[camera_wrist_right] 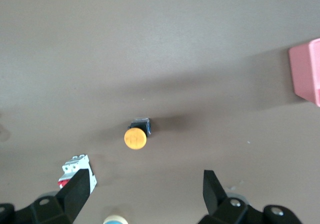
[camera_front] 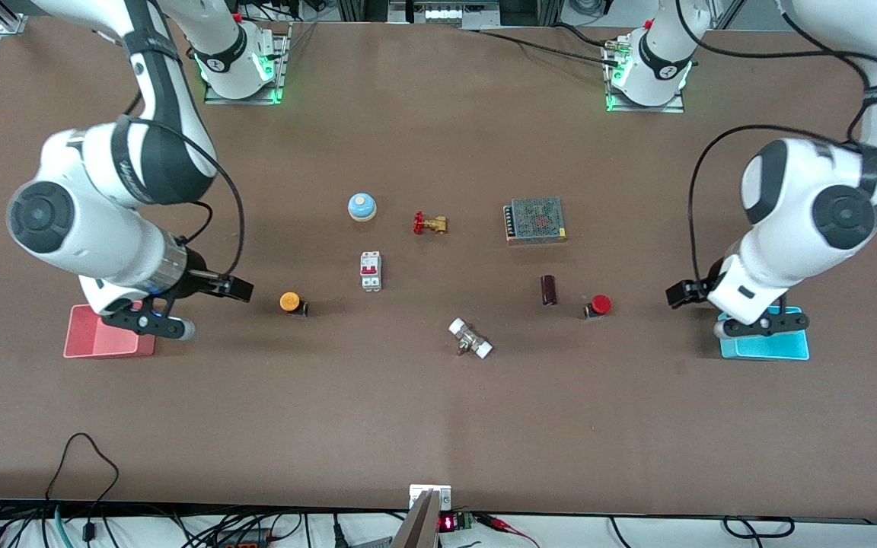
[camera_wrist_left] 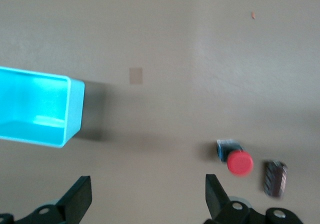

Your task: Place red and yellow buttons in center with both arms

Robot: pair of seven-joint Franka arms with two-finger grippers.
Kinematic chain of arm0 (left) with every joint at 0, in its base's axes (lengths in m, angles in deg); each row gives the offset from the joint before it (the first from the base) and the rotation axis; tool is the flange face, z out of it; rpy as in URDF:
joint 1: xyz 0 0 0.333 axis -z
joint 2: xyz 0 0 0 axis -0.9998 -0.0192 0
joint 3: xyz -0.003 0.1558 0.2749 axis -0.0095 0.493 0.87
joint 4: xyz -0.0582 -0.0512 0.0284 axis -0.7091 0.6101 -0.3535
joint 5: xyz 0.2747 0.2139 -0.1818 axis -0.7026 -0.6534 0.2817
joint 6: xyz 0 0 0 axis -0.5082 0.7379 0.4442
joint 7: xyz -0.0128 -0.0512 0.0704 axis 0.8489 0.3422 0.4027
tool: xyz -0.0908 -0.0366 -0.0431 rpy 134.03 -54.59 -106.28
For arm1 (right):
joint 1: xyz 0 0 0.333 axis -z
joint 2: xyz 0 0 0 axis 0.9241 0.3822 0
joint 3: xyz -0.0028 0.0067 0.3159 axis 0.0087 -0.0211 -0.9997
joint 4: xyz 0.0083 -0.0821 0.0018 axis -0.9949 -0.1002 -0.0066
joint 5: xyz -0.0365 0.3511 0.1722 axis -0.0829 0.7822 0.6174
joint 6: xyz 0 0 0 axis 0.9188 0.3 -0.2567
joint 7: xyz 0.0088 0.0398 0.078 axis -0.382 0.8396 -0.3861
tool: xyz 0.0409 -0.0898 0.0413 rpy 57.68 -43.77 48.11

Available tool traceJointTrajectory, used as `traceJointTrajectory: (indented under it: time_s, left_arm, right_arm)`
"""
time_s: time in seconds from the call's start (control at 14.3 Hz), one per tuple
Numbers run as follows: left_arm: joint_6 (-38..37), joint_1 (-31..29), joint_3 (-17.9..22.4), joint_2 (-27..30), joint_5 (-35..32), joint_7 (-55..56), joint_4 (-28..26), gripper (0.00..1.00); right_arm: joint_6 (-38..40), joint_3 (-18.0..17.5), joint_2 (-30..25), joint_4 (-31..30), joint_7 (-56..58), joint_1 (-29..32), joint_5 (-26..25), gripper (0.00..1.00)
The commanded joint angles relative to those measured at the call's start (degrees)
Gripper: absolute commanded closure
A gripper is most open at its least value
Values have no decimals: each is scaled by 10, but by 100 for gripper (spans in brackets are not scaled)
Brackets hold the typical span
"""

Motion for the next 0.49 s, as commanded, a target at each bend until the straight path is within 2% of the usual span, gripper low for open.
traceJointTrajectory:
  time_s: [0.0, 0.21, 0.35, 0.42]
  left_arm:
    - [-148, -17, 0, 21, 31, -73, 78, 0]
    - [-266, -18, 9, 29, 31, -94, 148, 0]
    - [-303, -28, 13, 53, 32, -105, 156, 0]
    - [-314, -38, 11, 64, 32, -110, 156, 0]
  right_arm:
    - [22, 13, -19, 8, 12, 3, -2, 0]
    - [33, 27, -32, 8, 15, 4, -3, 0]
    - [47, 30, -52, 8, 32, 24, -5, 0]
    - [65, 20, -61, 8, 50, 58, -11, 0]
